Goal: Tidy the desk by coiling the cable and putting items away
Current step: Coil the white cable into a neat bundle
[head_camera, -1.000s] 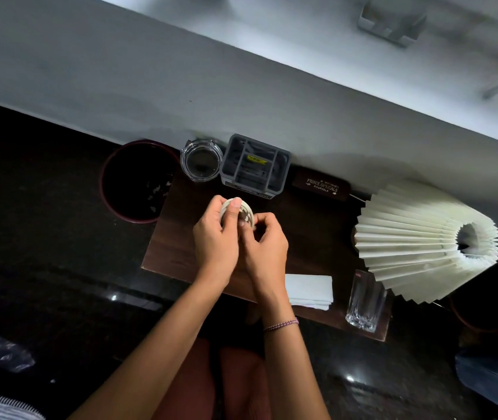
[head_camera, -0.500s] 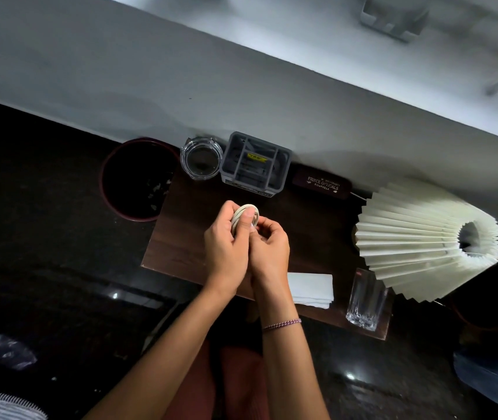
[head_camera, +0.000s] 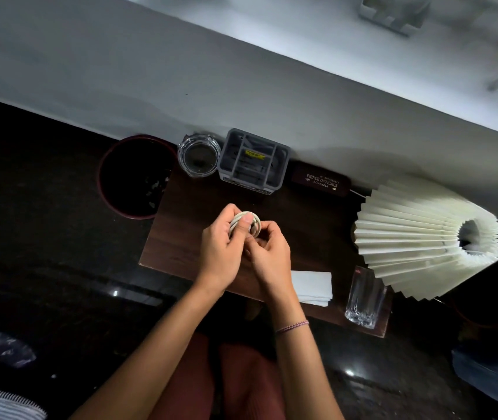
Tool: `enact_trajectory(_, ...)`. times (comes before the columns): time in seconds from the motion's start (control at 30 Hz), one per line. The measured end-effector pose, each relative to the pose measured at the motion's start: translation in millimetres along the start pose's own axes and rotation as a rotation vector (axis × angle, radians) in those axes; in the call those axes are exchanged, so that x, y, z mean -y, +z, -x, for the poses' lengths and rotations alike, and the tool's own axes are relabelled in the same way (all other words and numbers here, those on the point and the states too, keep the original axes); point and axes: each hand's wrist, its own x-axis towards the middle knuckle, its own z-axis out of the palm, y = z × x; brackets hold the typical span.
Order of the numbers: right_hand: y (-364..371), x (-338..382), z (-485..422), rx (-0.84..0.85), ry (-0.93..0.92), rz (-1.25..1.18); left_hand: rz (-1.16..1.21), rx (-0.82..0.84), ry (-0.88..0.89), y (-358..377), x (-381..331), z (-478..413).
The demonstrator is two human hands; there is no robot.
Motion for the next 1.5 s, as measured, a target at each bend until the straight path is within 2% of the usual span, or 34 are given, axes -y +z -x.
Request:
enact_trajectory(0.1,5,11,3,-0.183,-0.07,0.121,-0.086,0.009,0.078,4,-3,0)
enact_trajectory(0.23,6,24,5,-0.287,-0.144,0.307,-0.15,-0.023,0.132,4,0,-2)
enact_trajectory(0.4,-1,29,2,-0.265,-0.112,0.384,-0.083,-0.024,0.079,13,-3,-2)
enact_trajectory(0.5,-11,27,-5,-0.017,0.02,0.152,-0.014,-0.054,-0.01,14,4,-9)
enact_trajectory(0.57,-25,27,-7,0.238,0.115,-0.057,0.206,-0.112,-0.161,9,6,-19)
enact_trajectory(0.63,-38,26,-7,0.365,0.151,-0.224,0.387,-0.141,-0.285,2,7,-26)
enact_trajectory(0.73,-48,29,-6,0.369,0.137,-0.285,0.526,-0.057,-0.383,-3,7,-27)
enact_trajectory(0.87,-49,33,-8,0.396,0.275,-0.435,0.638,-0.002,-0.428,-6,8,-27)
enact_trajectory(0.97,-49,33,-6,0.401,0.34,-0.509,0.591,0.044,-0.4,-5,6,-29)
enact_trajectory(1.13,-46,31,-3,0.368,0.365,-0.573,0.473,0.005,-0.35,-5,5,-29)
enact_trajectory(1.37,-38,26,0,0.307,0.441,-0.564,0.395,-0.006,-0.302,0,5,-24)
enact_trajectory(1.5,-28,21,1,0.216,0.41,-0.524,0.368,-0.065,-0.294,2,12,-20)
